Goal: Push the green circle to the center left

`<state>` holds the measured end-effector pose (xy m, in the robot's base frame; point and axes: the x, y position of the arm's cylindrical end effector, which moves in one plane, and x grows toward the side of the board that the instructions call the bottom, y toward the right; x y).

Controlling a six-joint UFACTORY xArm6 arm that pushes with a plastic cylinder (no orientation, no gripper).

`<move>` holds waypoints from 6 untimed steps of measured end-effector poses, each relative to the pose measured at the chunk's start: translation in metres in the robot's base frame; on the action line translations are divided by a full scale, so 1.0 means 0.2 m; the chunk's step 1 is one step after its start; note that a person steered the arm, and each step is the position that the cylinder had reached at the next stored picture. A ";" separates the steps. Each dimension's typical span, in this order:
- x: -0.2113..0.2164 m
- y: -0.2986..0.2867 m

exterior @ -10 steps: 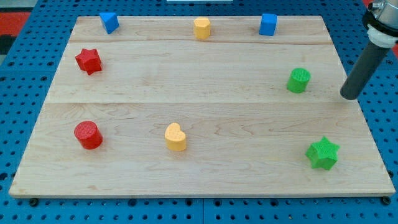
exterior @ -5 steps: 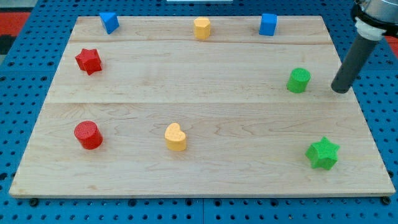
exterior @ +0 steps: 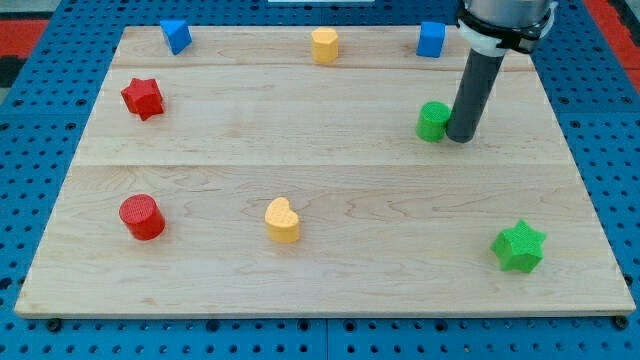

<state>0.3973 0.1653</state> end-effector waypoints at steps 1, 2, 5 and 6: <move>-0.12 0.01; -0.19 0.00; -0.08 -0.20; 0.04 -0.17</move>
<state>0.4056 0.1320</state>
